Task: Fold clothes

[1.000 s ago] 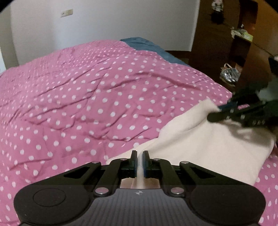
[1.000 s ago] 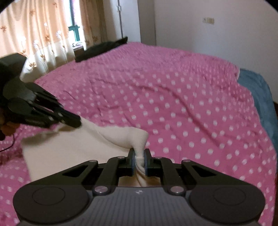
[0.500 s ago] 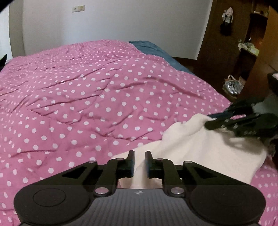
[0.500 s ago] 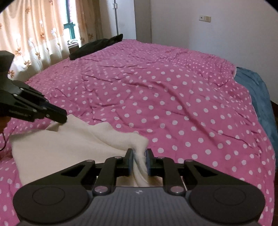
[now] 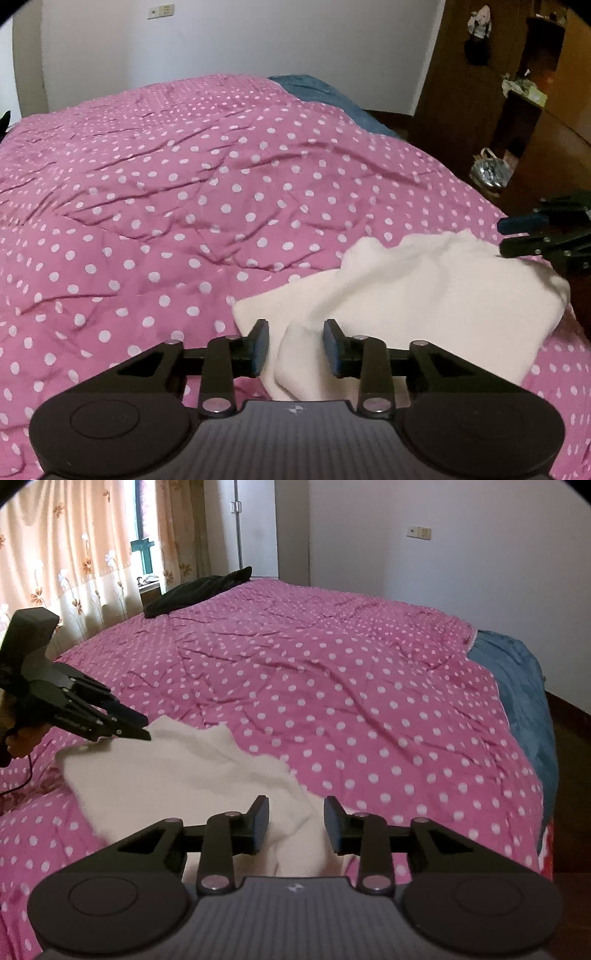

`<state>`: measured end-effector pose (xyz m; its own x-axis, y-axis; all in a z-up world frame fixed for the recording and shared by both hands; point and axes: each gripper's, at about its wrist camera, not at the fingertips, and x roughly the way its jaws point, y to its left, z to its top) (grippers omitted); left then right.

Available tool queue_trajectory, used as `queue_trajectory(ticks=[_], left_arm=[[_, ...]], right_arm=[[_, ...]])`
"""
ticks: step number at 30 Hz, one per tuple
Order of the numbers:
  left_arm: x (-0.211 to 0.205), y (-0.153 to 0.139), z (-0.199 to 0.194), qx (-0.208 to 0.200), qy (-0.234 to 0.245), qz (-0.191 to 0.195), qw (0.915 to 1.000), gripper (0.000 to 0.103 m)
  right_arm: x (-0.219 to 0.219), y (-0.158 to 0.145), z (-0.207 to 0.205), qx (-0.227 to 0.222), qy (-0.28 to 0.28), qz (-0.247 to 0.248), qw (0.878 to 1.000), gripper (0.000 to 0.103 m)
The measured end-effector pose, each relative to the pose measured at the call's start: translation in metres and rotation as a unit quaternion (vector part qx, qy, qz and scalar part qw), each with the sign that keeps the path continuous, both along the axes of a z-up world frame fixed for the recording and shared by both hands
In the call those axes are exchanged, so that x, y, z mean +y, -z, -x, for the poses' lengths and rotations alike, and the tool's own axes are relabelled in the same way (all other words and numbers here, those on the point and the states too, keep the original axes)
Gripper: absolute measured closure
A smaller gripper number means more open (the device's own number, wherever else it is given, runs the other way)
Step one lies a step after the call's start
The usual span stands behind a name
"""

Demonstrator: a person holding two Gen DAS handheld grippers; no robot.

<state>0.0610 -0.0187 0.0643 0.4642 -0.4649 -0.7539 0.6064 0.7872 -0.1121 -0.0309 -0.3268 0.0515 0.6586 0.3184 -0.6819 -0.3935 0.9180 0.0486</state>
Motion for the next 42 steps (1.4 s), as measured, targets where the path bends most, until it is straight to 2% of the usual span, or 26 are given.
queue_trajectory(ticks=[1, 2, 3, 6, 10, 15, 19, 20, 21, 22, 24, 27, 29, 31, 34, 38, 42], left_arm=[[-0.001, 0.001, 0.001, -0.001, 0.003, -0.002, 1.0000, 0.074], [-0.003, 0.001, 0.001, -0.004, 0.007, -0.004, 1.0000, 0.085], [-0.005, 0.001, 0.002, -0.007, 0.011, -0.007, 0.9999, 0.092], [-0.012, -0.006, 0.007, -0.044, 0.013, -0.034, 0.9984, 0.095], [-0.015, -0.024, 0.008, -0.097, 0.002, -0.035, 0.9947, 0.096], [-0.021, -0.002, 0.004, -0.079, 0.001, -0.060, 0.9951, 0.095], [-0.019, 0.007, 0.002, -0.066, -0.006, -0.057, 0.9962, 0.095], [-0.019, 0.006, 0.002, -0.067, -0.006, -0.057, 0.9961, 0.095], [-0.019, 0.004, 0.003, -0.069, -0.006, -0.058, 0.9959, 0.095], [-0.020, 0.003, 0.003, -0.072, -0.007, -0.059, 0.9957, 0.095], [-0.020, -0.002, 0.005, -0.076, -0.011, -0.058, 0.9953, 0.095], [-0.017, -0.011, 0.005, -0.085, -0.025, -0.042, 0.9952, 0.095], [-0.018, -0.009, 0.003, -0.083, -0.027, -0.045, 0.9951, 0.095], [-0.023, 0.002, 0.002, -0.073, -0.022, -0.063, 0.9951, 0.095], [-0.022, 0.009, 0.001, -0.064, -0.025, -0.060, 0.9958, 0.094], [-0.016, 0.000, -0.004, -0.049, -0.035, -0.041, 0.9974, 0.090], [-0.021, -0.015, -0.002, -0.048, -0.036, -0.018, 0.9981, 0.089]], right_arm=[[-0.001, 0.001, 0.002, 0.003, 0.002, -0.006, 1.000, 0.070], [-0.003, 0.002, 0.004, 0.005, 0.005, -0.012, 1.000, 0.070], [-0.004, 0.002, 0.006, 0.007, 0.007, -0.018, 1.000, 0.070], [-0.006, 0.002, 0.010, 0.008, 0.014, -0.022, 1.000, 0.070], [-0.010, 0.001, 0.009, 0.010, 0.027, -0.031, 0.999, 0.070], [-0.018, 0.013, 0.000, 0.030, 0.055, -0.048, 0.997, 0.071], [-0.024, 0.026, -0.007, 0.058, 0.070, -0.064, 0.994, 0.071], [-0.026, 0.029, -0.008, 0.062, 0.073, -0.066, 0.993, 0.074], [-0.026, 0.031, -0.008, 0.065, 0.073, -0.070, 0.993, 0.087], [-0.026, 0.031, -0.009, 0.066, 0.069, -0.074, 0.993, 0.095], [-0.018, 0.027, -0.006, 0.051, 0.058, -0.051, 0.996, 0.097], [-0.008, 0.012, 0.000, 0.005, 0.054, -0.014, 0.998, 0.098], [-0.007, 0.005, 0.000, -0.016, 0.060, -0.001, 0.998, 0.098], [-0.009, 0.013, -0.005, -0.003, 0.066, 0.006, 0.998, 0.098], [-0.012, 0.030, -0.010, 0.036, 0.068, 0.009, 0.997, 0.094], [-0.013, 0.014, -0.010, 0.013, 0.071, 0.004, 0.997, 0.093], [0.007, -0.002, -0.021, 0.003, 0.022, -0.007, 1.000, 0.093]])
